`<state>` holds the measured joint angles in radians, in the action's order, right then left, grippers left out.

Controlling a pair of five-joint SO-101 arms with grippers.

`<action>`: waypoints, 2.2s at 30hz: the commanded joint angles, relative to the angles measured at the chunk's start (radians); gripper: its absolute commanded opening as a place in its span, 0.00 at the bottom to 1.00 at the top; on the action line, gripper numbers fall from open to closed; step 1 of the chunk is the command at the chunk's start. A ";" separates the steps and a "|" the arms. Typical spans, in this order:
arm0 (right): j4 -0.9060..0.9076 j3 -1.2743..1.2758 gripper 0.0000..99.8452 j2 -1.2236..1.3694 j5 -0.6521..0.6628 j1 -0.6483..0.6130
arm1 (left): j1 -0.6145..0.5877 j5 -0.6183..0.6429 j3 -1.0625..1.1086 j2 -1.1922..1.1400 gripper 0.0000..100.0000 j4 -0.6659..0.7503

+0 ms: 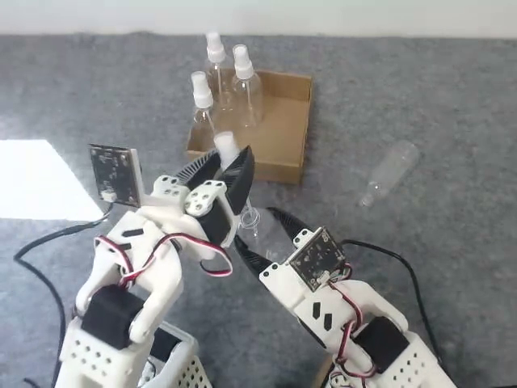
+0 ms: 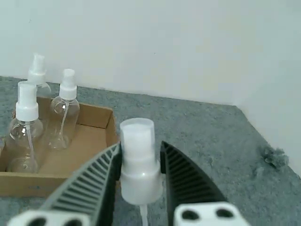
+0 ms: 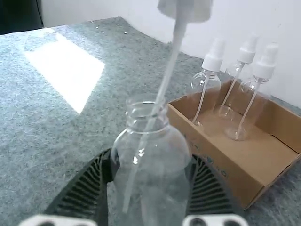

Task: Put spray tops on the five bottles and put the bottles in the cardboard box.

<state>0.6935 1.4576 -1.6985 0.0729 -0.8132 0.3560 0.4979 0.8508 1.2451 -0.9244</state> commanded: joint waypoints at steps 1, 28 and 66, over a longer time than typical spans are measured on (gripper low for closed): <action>-0.022 -0.020 0.01 -0.033 0.014 -0.005 | 0.000 -0.040 -0.007 0.012 0.04 -0.055; -0.022 -0.035 0.01 -0.033 0.014 0.038 | 0.107 -0.077 0.116 0.012 0.25 -0.137; -0.024 -0.032 0.01 -0.033 0.014 0.039 | -0.040 -0.130 -0.107 0.014 0.38 -0.339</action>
<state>0.6920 1.4576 -1.6985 0.0729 -0.7825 0.3207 0.3767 0.8032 1.2451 -1.2605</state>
